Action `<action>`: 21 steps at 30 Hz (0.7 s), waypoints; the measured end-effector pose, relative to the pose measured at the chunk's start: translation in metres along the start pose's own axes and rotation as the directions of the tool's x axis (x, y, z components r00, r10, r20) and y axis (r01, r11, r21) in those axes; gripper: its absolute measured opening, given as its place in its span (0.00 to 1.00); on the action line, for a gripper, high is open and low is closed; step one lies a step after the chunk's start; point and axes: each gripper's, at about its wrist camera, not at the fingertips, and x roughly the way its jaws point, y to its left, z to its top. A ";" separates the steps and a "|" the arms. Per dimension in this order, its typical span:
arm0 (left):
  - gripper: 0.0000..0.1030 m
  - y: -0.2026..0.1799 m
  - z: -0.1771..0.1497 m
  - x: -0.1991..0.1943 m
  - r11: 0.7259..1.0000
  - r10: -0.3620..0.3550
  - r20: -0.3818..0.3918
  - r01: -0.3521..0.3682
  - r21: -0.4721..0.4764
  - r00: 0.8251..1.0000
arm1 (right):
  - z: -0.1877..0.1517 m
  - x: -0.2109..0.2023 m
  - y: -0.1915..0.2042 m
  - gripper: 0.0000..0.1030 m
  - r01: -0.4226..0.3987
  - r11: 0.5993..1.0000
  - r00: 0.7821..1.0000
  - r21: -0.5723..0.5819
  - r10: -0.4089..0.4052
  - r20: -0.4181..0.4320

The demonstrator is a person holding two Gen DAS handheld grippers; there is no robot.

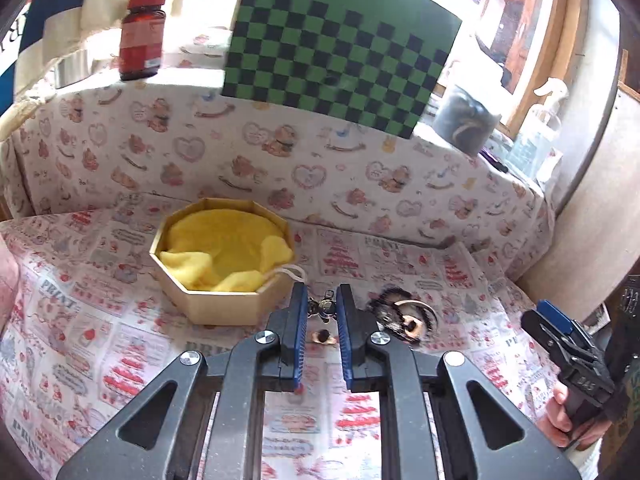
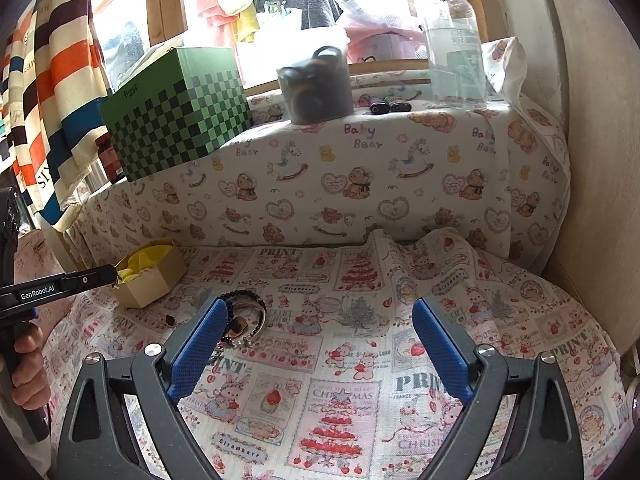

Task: Organize jewelry
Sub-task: 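Carry the earring toward the yellow-lined box with left while right grasps a small dark earring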

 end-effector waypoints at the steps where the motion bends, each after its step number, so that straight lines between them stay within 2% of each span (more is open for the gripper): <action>1: 0.13 0.004 -0.001 -0.001 1.000 0.007 0.003 -0.007 -0.010 1.000 | 0.003 0.001 0.003 0.90 -0.021 1.000 1.000 0.001 0.021 -0.013; 5: 0.13 0.021 0.003 0.001 0.996 -0.024 -0.017 0.023 -0.082 1.000 | 0.012 0.014 0.030 0.89 -0.081 0.996 0.992 -0.030 0.078 -0.096; 7: 0.13 0.028 0.004 -0.001 0.994 -0.017 -0.009 0.016 -0.106 1.000 | 0.015 0.026 0.053 0.85 -0.133 0.989 0.979 -0.058 0.122 -0.163; 10: 0.13 0.039 0.004 -0.012 0.985 -0.003 0.026 0.008 -0.170 1.000 | 0.014 0.048 0.093 0.70 -0.202 0.972 0.951 -0.119 0.165 -0.263; 12: 0.13 0.045 0.004 -0.020 0.980 0.009 0.050 0.001 -0.201 0.999 | 0.012 0.065 0.118 0.50 -0.218 0.964 0.934 -0.154 0.160 -0.321; 15: 0.13 0.052 0.006 -0.029 0.977 0.047 0.089 -0.027 -0.214 0.995 | 0.011 0.090 0.146 0.45 -0.205 0.964 0.915 -0.172 0.126 -0.382; 18: 0.13 0.055 0.007 -0.033 0.974 0.090 0.111 -0.064 -0.219 0.990 | 0.007 0.108 0.166 0.37 -0.155 0.965 0.911 -0.213 0.056 -0.409; 21: 0.13 0.060 0.009 -0.036 0.971 0.100 0.117 -0.071 -0.230 0.988 | 0.003 0.120 0.177 0.34 -0.128 0.963 0.902 -0.238 0.013 -0.431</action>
